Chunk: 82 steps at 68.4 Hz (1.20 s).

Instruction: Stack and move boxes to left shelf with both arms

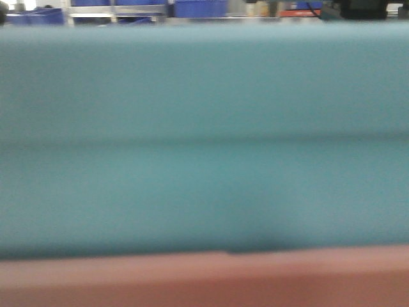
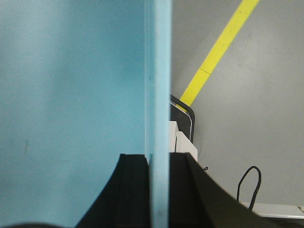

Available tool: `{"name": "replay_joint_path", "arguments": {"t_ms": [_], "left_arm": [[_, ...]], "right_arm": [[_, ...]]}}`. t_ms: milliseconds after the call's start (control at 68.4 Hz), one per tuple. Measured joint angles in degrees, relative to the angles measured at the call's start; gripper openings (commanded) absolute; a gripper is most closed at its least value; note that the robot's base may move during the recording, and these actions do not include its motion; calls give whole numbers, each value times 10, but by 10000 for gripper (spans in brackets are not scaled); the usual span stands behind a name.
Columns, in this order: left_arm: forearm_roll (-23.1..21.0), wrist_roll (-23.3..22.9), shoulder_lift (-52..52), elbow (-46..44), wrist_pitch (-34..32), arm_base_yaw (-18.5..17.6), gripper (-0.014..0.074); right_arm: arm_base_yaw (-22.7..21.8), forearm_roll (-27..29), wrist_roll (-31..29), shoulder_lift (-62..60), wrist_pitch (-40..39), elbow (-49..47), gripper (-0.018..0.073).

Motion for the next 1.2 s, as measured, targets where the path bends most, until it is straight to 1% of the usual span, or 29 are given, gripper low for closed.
{"name": "replay_joint_path", "arguments": {"t_ms": [468, 790, 1199], "left_arm": [[49, 1, 0, 0, -10, 0, -3], [40, 2, 0, 0, -10, 0, -3], [40, 2, 0, 0, -10, 0, -3]], "right_arm": [[0, 9, 0, 0, 0, 0, 56], [0, 10, 2, 0, 0, 0, 56], [0, 10, 2, 0, 0, 0, 56]]}}
